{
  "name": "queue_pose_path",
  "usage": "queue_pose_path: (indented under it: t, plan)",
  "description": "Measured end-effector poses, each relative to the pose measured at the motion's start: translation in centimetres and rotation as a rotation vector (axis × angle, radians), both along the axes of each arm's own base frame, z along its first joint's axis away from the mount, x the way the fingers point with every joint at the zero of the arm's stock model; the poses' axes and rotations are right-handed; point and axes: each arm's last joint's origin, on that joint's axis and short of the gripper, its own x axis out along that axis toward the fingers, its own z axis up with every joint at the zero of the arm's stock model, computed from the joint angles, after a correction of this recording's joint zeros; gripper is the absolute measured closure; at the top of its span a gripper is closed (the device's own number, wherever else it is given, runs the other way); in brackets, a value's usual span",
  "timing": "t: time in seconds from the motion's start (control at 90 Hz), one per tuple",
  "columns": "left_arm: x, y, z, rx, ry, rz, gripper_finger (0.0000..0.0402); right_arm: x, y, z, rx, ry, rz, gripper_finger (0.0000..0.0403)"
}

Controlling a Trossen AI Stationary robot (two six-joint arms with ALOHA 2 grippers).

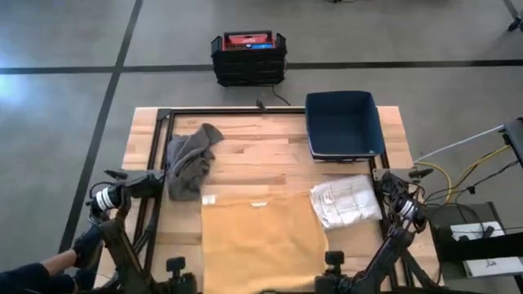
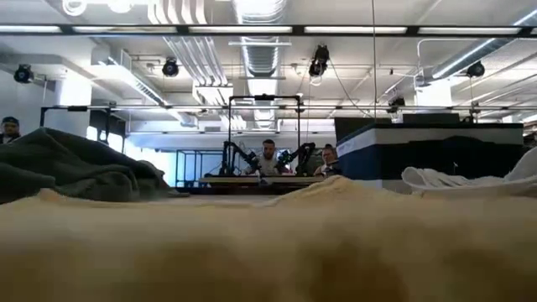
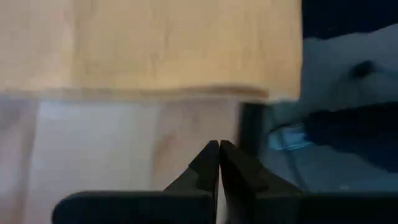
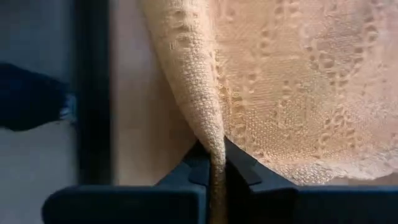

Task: Fold towel
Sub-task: Fold the yellow towel

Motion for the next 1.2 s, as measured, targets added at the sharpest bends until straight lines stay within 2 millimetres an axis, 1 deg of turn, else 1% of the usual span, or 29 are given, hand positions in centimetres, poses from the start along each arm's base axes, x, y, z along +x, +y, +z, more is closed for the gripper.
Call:
queue_pose_path:
  t: [0.056,0.144,0.278,0.367,0.467,0.578,0.689,0.778,0.867,1.067,1.122,1.2]
  plan:
    - [0.1,0.0,0.4,0.001,-0.014,0.014,0.0401,0.2,0.2,0.3,-0.001,-0.020,0.016,0.0403]
    - [0.3,0.1,0.5,0.034,-0.079,0.036,0.0401,0.7,-0.2,0.5,-0.023,-0.047,0.009,0.0403]
    - [0.9,0.7,-0.1,0.073,-0.129,0.062,0.0401,1.4,-1.2,0.0,-0.045,-0.043,-0.024,0.0403]
    - [1.2,0.9,-0.4,0.071,-0.116,0.059,0.0388,1.9,-1.8,-0.3,-0.059,-0.040,-0.043,0.0403]
    - [1.2,1.1,-0.8,0.078,-0.091,0.039,0.0353,2.8,-2.7,-0.5,-0.077,-0.056,-0.073,0.0403]
    - [1.2,0.9,-0.8,0.046,-0.071,0.035,0.0294,4.1,-3.6,-0.5,-0.070,-0.071,-0.106,0.0403]
    - [1.5,-0.2,0.1,-0.074,-0.037,-0.001,0.0237,4.4,-3.9,-0.5,-0.077,-0.062,-0.096,0.0403]
    - [1.9,-1.3,0.8,-0.151,-0.065,-0.053,0.0215,4.3,-3.9,-0.6,-0.076,-0.058,-0.090,0.0403]
    - [2.4,-2.4,0.7,-0.145,-0.073,-0.099,0.0216,4.3,-3.9,-0.6,-0.072,-0.061,-0.104,0.0403]
    - [3.6,-4.7,-1.5,-0.046,-0.055,-0.224,0.0255,4.2,-3.8,-0.6,-0.069,-0.064,-0.113,0.0403]
    - [3.8,-5.0,-2.4,0.014,-0.026,-0.247,0.0266,4.1,-3.7,-0.6,-0.069,-0.064,-0.111,0.0403]
    - [4.0,-4.8,-3.4,0.120,0.040,-0.233,0.0280,4.2,-3.8,-0.6,-0.069,-0.064,-0.112,0.0403]
